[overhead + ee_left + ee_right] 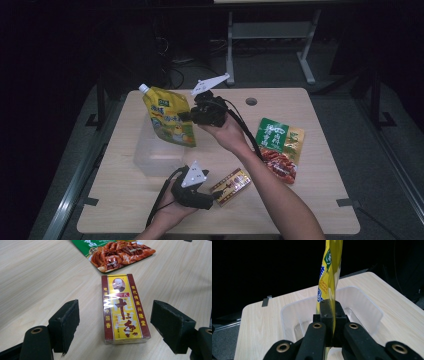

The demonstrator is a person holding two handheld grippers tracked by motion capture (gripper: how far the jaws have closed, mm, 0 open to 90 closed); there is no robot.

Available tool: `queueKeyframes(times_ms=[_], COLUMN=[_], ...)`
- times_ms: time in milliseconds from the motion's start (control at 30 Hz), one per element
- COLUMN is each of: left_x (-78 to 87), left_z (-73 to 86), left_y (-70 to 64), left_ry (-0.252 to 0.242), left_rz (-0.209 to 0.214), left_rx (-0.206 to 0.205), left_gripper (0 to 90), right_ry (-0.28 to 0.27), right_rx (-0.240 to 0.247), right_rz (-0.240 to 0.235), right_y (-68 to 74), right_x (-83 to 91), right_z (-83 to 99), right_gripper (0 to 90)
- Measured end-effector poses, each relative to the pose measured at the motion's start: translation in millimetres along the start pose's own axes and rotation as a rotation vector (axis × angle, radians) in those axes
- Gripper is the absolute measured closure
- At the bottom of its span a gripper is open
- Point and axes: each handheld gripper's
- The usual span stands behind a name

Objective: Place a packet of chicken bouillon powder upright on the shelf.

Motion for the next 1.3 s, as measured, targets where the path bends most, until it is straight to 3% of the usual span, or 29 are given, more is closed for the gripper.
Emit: queueKeyframes(times_ms=[233,667,967,1300], left_x=[1.1,2.0,1.7,1.4], left_z=[3.1,5.4,5.7,6.5], left_y=[0.5,-0.4,-0.3,-1.9], left_ry=[-0.005,-0.008,-0.006,-0.004], left_rz=[0.008,0.013,0.014,0.017], left_rx=[0.009,0.017,0.001,0.019], left_gripper=[22.8,22.6,22.6,22.6], right_ry=[0.006,0.018,0.021,0.026], right_rx=[0.007,0.004,-0.006,-0.027], right_rz=[-0.028,-0.06,-0.051,-0.074], right_y=[5.5,7.6,7.8,6.9], right_x=[-29.3,-65.4,-75.0,-85.1], right_z=[-1.4,10.2,25.5,43.6], right_gripper=[90.0,90.0,89.9,89.9])
Point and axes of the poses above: each handheld gripper's, and its own axes: x roughly backward along the jaws, z roughly out of its underside, y roughly to its left, and after that the axes turned 3 degrees about -y, right-handed
